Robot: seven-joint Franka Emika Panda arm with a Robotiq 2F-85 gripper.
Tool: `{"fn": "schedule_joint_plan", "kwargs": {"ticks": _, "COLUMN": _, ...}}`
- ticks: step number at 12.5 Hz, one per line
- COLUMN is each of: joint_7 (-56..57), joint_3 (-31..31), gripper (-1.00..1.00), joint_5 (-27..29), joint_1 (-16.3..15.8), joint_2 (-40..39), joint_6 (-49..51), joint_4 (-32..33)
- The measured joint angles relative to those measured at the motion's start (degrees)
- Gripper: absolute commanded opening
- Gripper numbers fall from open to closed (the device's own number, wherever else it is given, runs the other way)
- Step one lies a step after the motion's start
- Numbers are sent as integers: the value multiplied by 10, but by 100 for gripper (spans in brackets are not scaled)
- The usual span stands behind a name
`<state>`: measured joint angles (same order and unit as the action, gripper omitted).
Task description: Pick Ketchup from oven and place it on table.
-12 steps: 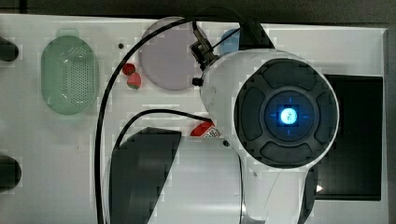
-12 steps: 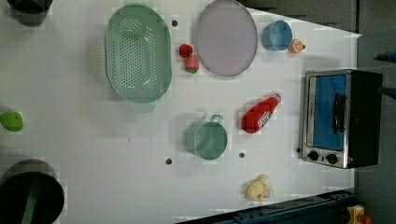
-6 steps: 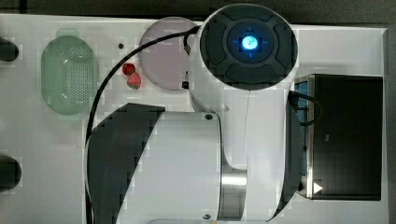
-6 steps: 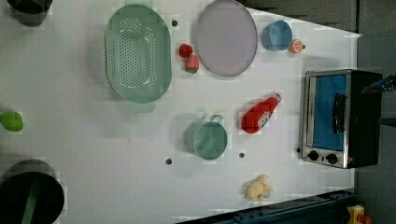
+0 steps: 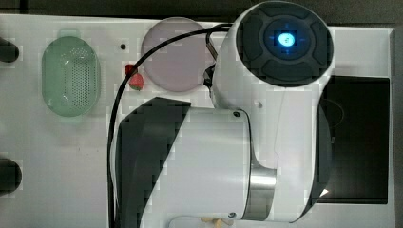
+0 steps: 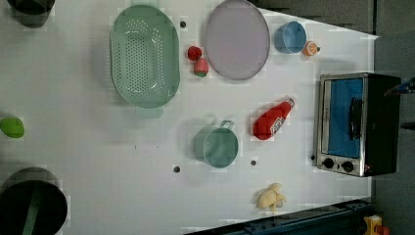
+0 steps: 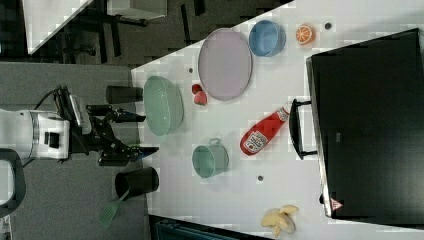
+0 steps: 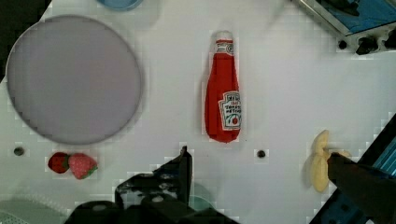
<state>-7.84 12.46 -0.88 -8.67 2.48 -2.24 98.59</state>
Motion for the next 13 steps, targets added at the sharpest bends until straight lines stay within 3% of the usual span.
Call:
{"fn": "schedule_joint_plan", "kwargs": {"ticks": 5, "joint_7": 0, "joint_3": -2, "gripper": 100, "joint_5": 10, "joint_1": -20, "joint_2": -13, "joint_6": 15, "joint_4": -4}}
{"fn": "schedule_joint_plan", "kwargs": {"ticks": 8, "joint_7": 0, "joint_3": -2, "gripper": 100, "joint_5": -1, "joint_1": -17, "joint_2": 0, "joint_6": 22, "joint_4": 7}}
{"fn": "schedule_joint_plan", "kwargs": {"ticks": 11, "joint_7": -15, "joint_3": -10, "gripper": 100, "joint_5": 3, "joint_1": 7, "joint_2": -10, "joint_6": 22, "joint_4": 2}}
{"fn": "schedule_joint_plan", "kwargs": {"ticks": 13, "joint_7": -16, "joint_3": 10, "gripper": 100, "joint_5": -9, "joint_1": -7, "joint_2": -10, "joint_6": 0, "joint_4": 12}}
